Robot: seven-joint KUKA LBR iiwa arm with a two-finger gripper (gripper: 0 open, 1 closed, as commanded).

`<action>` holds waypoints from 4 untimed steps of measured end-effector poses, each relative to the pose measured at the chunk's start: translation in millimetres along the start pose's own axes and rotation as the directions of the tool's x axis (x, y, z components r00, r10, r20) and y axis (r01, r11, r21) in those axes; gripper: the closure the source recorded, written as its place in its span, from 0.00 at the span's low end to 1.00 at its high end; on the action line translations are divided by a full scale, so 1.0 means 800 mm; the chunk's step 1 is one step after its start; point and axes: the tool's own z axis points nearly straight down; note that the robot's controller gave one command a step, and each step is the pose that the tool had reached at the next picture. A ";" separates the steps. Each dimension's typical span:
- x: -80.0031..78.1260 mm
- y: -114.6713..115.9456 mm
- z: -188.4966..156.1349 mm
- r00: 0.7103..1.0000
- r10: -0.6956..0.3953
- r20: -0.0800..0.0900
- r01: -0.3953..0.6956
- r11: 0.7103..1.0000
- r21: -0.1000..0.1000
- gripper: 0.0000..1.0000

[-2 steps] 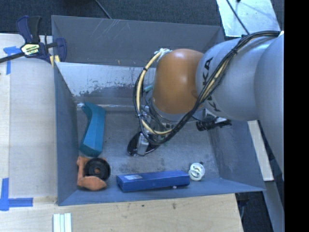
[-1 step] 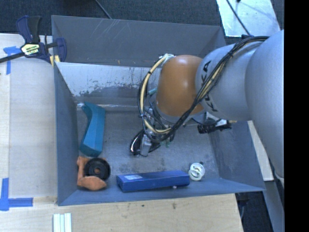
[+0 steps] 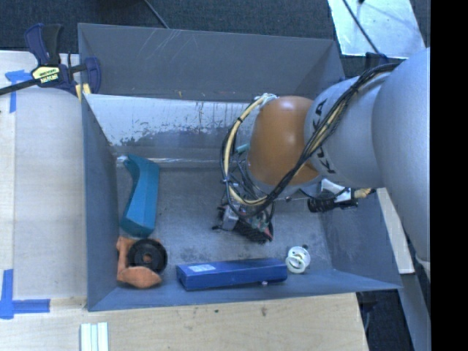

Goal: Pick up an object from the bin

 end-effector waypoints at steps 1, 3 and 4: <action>0.000 0.000 0.000 1.000 0.000 0.000 0.000 1.000 0.000 1.00; -0.030 0.004 -0.113 1.000 -0.002 0.004 0.002 1.000 -0.002 0.00; -0.029 0.004 -0.113 1.000 -0.003 0.004 0.003 1.000 -0.001 0.00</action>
Offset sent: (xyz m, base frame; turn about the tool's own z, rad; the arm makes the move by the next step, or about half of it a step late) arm 0.0091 -0.0013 0.0405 -0.0025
